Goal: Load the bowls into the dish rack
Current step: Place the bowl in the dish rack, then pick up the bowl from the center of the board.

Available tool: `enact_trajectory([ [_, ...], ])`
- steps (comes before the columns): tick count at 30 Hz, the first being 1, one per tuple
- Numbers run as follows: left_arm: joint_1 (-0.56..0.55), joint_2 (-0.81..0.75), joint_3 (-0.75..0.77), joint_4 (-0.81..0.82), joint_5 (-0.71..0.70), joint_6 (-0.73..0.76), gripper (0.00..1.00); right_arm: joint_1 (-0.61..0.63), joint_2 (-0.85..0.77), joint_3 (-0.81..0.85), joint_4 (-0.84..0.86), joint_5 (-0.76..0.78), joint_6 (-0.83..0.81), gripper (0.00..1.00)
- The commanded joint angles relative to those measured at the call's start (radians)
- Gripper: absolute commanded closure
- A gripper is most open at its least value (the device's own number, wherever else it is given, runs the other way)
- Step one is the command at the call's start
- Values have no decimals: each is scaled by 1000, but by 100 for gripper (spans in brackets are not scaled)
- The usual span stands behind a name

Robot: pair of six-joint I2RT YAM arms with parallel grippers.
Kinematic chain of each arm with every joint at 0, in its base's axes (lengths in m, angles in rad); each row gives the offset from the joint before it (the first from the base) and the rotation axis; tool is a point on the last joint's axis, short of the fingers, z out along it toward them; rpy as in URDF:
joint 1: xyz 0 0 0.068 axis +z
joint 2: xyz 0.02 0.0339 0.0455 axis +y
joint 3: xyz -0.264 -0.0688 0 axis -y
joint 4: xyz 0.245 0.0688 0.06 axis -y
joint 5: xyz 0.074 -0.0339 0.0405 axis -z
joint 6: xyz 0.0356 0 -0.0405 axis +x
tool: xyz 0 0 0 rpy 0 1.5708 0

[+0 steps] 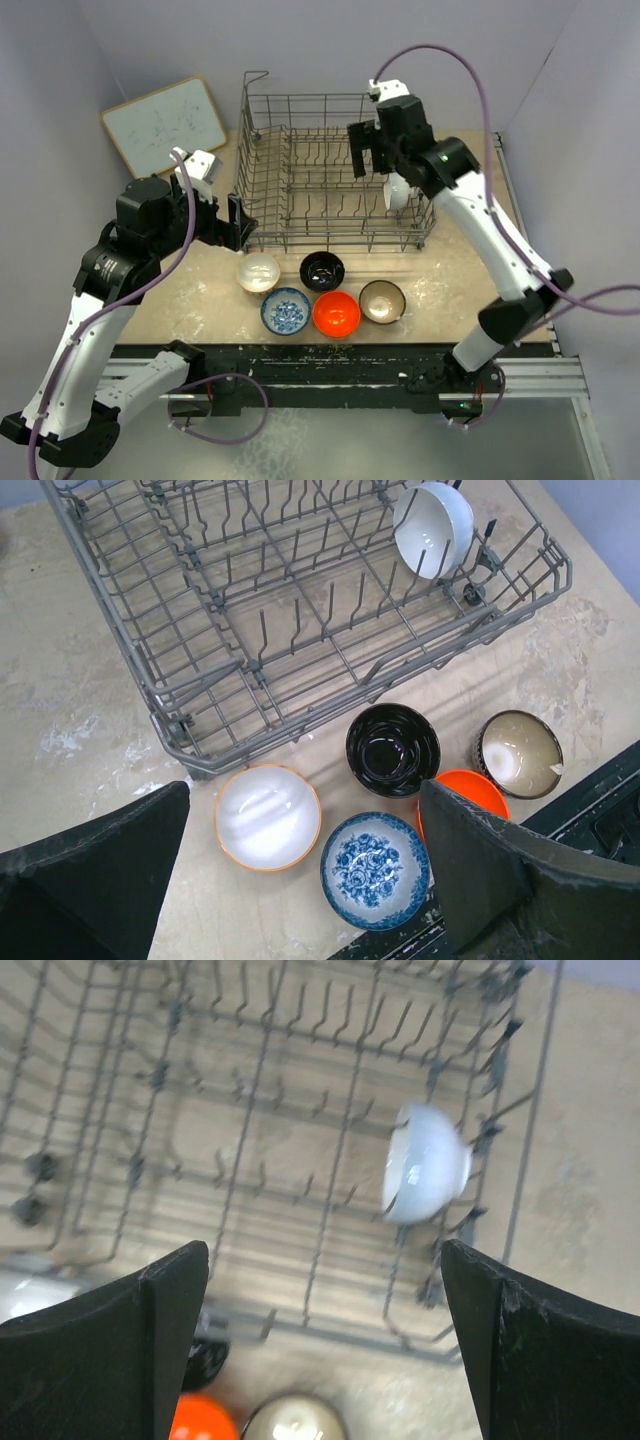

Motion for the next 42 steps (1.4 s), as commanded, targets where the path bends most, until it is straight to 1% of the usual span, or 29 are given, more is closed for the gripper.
enact_trajectory([
  [1,4,12,53,20,8,15,1,0,-173,-172,-88,-210,172,0],
  [5,5,13,65,14,-6,22,1,-1,-352,-340,-147,-258,294,2],
  [8,5,12,68,11,-18,26,1,-1,-474,-466,-167,-270,371,5],
  [10,5,12,65,12,-17,26,1,0,-545,-552,-181,-329,434,8],
  [11,4,10,63,13,-14,26,1,0,-585,-632,-173,-355,467,10],
  [12,4,9,61,14,-10,24,1,0,-625,-671,-163,-377,500,12],
  [16,5,5,49,18,1,17,1,1,-767,-969,-75,-459,620,18],
  [19,4,0,40,16,4,15,1,2,-812,-1129,14,-470,662,20],
  [22,4,0,43,4,3,11,1,0,-779,-1180,63,-430,656,20],
  [26,5,-11,49,-9,-17,16,1,1,-711,-1189,98,-334,652,20],
  [32,5,-12,47,-24,-32,23,1,1,-657,-1260,162,-281,689,27],
  [38,5,-4,45,-21,-39,36,1,1,-674,-1298,149,-198,726,28],
  [41,5,2,43,-11,-31,36,1,1,-654,-1294,141,-188,724,28],
  [42,5,4,41,-7,-28,34,1,1,-638,-1296,152,-184,718,30],
])
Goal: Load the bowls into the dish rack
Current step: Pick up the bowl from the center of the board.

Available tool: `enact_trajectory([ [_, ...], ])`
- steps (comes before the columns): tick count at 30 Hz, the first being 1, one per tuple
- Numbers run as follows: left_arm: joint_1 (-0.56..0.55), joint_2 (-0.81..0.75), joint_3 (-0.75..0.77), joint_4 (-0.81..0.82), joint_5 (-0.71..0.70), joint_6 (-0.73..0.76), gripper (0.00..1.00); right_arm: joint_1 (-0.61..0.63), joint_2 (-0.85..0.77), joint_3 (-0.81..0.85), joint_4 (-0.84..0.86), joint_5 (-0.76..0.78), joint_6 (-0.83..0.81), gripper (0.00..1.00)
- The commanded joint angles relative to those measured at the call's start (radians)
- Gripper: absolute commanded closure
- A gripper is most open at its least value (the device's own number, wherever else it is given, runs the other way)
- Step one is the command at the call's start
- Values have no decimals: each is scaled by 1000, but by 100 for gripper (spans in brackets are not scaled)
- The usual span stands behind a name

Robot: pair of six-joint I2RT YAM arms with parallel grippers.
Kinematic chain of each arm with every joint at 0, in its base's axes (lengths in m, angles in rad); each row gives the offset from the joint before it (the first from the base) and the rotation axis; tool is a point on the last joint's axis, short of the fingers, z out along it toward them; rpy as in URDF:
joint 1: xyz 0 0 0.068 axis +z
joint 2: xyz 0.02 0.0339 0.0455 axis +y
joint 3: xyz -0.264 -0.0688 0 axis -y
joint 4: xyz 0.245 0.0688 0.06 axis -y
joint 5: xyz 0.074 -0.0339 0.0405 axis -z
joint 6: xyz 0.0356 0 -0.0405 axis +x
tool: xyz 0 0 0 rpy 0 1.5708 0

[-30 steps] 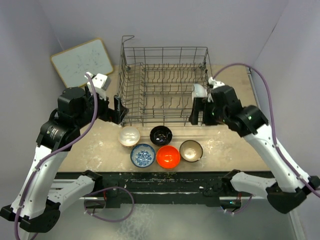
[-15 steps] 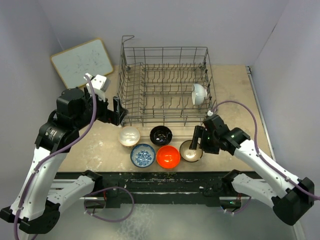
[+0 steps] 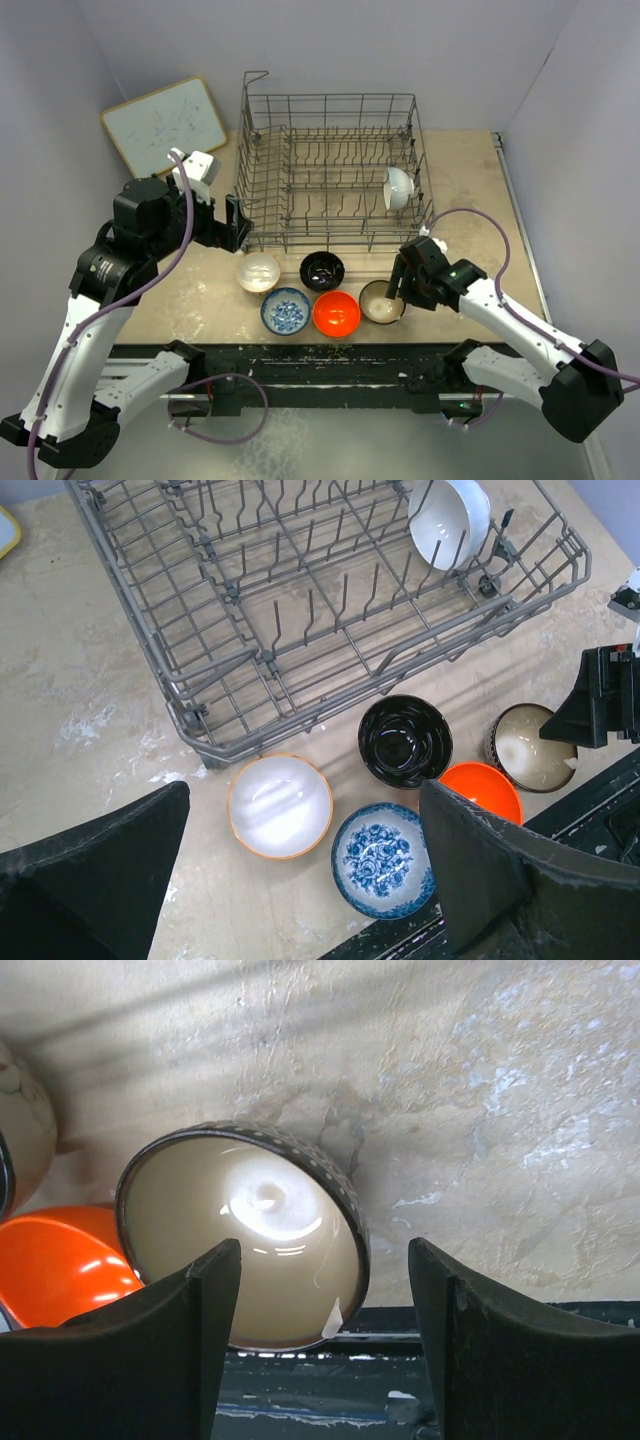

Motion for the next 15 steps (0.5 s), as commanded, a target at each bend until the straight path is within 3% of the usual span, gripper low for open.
enact_trajectory([
  [1,4,7,10,41,2,14,1,1,32,4,33,68,9,34],
  [6,5,11,12,42,2,15,1,2,75,-31,97,82,3,47],
  [15,5,2,6,38,-6,10,1,2,116,-33,141,111,-23,62],
])
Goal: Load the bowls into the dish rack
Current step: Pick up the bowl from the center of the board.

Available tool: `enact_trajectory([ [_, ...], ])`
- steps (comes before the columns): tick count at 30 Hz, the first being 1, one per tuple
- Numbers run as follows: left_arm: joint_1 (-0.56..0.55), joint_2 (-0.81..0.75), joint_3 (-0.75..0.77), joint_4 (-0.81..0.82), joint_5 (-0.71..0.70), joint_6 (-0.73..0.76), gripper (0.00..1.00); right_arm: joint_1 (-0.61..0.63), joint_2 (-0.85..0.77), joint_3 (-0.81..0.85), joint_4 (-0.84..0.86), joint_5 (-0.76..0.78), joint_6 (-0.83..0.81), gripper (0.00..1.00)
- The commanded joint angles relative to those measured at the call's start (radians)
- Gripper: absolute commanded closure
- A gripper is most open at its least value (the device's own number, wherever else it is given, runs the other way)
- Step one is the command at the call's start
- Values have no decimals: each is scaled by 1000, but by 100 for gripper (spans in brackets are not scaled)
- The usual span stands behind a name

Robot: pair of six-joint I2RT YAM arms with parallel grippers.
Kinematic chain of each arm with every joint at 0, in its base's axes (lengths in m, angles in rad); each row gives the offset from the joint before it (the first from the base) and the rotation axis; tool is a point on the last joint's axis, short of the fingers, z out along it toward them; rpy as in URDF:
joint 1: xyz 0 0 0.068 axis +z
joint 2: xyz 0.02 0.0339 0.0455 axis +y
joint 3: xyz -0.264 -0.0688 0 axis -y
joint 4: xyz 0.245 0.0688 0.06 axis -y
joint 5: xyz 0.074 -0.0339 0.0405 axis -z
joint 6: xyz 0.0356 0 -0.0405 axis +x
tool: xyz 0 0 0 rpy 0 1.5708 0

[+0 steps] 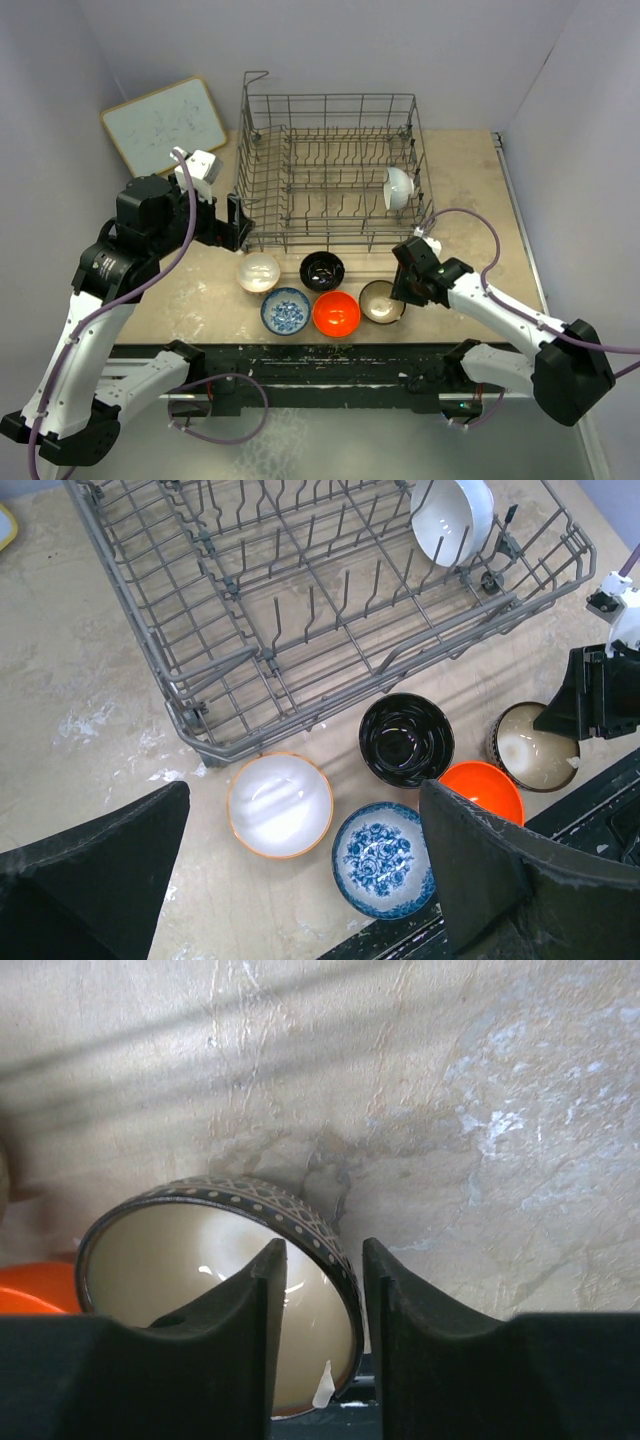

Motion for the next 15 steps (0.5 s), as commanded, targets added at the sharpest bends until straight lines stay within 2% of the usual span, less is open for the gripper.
enact_trajectory([
  [1,5,-15,3,37,-6,10,1,2,18,6,35,62,-19,66],
  [4,5,-20,-8,35,-8,11,1,1,27,4,34,86,-19,75],
  [9,5,-33,-21,35,-10,14,1,1,30,19,-19,132,10,100],
  [15,5,-45,-26,44,-3,22,1,7,6,115,-149,193,67,100],
])
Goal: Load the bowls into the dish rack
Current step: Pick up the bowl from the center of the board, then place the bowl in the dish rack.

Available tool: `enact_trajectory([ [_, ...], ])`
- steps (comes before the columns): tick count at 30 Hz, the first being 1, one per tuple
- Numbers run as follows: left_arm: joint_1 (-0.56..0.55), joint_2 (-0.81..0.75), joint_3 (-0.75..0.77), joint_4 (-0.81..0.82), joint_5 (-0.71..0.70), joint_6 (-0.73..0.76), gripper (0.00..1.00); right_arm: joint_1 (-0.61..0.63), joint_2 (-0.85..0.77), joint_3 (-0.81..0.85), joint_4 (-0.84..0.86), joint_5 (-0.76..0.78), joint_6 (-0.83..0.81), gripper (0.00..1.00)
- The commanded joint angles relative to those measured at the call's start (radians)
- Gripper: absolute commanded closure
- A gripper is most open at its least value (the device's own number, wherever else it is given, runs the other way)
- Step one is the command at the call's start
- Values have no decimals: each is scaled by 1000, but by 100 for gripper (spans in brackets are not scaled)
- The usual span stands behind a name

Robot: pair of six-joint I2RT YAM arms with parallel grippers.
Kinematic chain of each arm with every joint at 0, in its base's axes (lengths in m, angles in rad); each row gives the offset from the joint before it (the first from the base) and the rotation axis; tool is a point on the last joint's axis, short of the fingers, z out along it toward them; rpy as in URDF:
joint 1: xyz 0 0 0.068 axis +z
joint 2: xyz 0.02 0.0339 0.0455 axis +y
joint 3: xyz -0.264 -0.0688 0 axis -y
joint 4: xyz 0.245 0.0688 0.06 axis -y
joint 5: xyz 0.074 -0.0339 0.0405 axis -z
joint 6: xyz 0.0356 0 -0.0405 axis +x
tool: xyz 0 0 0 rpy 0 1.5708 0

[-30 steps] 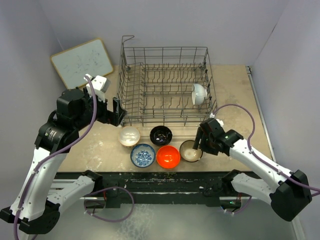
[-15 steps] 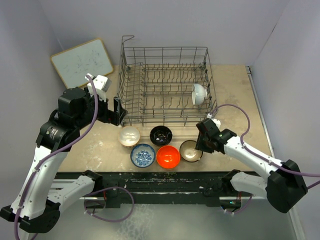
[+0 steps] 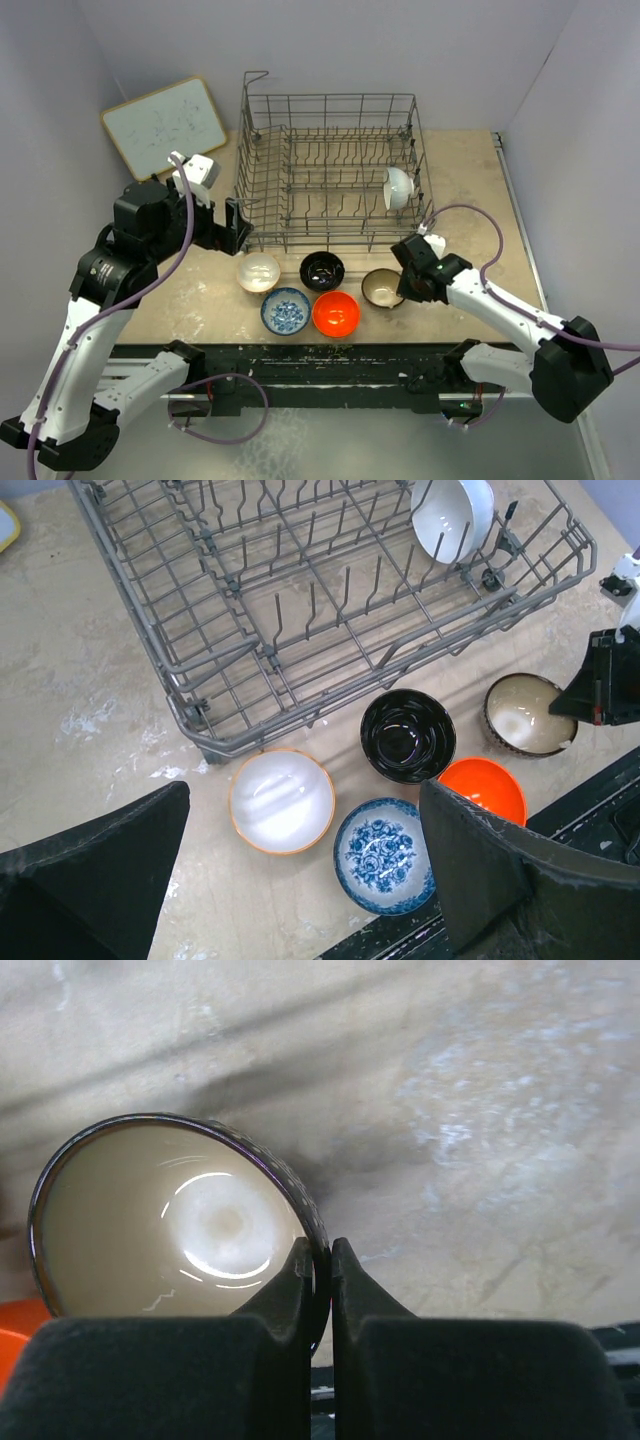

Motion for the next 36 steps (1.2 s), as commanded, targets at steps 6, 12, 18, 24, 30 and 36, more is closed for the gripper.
enact_trajectory([
  [6,4,-36,-13,55,7,32,1,33,-42,297,-329,203,70,100],
  [12,4,-46,-17,61,14,29,1,171,-8,535,-506,236,92,100],
  [18,4,-57,-21,61,22,26,1,313,123,853,-686,383,111,100],
  [24,3,-78,7,34,17,27,1,299,286,1214,-692,570,-60,100],
  [30,4,-88,42,15,33,20,1,236,417,1417,-560,739,-220,100],
  [36,4,-93,59,7,53,15,1,86,396,1280,-110,820,-573,100],
])
